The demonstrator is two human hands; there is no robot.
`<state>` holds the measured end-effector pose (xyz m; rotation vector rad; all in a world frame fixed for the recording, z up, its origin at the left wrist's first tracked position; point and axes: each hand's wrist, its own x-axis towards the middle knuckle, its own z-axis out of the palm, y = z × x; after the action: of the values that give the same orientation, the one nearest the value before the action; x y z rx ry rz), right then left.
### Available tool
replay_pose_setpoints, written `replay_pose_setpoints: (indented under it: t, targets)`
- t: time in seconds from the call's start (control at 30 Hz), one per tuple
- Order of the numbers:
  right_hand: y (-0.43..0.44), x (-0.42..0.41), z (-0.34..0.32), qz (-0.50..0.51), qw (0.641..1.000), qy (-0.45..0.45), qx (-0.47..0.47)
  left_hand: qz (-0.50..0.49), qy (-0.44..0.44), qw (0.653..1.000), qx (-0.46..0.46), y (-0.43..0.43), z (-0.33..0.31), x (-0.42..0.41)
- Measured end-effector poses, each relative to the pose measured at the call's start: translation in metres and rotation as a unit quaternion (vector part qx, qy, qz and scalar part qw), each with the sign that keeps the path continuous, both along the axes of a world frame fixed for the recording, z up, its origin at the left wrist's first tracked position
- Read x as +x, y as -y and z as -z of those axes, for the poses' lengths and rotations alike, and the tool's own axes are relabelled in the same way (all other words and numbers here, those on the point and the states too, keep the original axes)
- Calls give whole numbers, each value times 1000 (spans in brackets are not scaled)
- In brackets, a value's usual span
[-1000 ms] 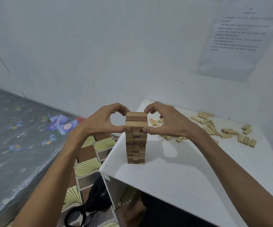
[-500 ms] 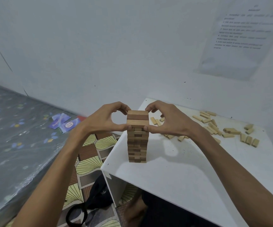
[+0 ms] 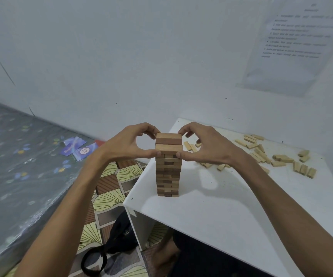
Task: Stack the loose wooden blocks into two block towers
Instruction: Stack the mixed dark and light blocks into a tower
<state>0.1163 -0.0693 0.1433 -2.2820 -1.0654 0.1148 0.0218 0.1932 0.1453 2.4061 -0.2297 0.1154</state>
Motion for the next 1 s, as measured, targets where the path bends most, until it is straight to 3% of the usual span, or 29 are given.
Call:
replay_pose_setpoints:
  t: [0.6,1.0]
  targets:
    - [20,-9,-24,-9,1000,24,5,12,65,998,2,16,-22,-8]
    - [100,-24,-26,113,990,88,-16,108,110,981,120,135,-50,4]
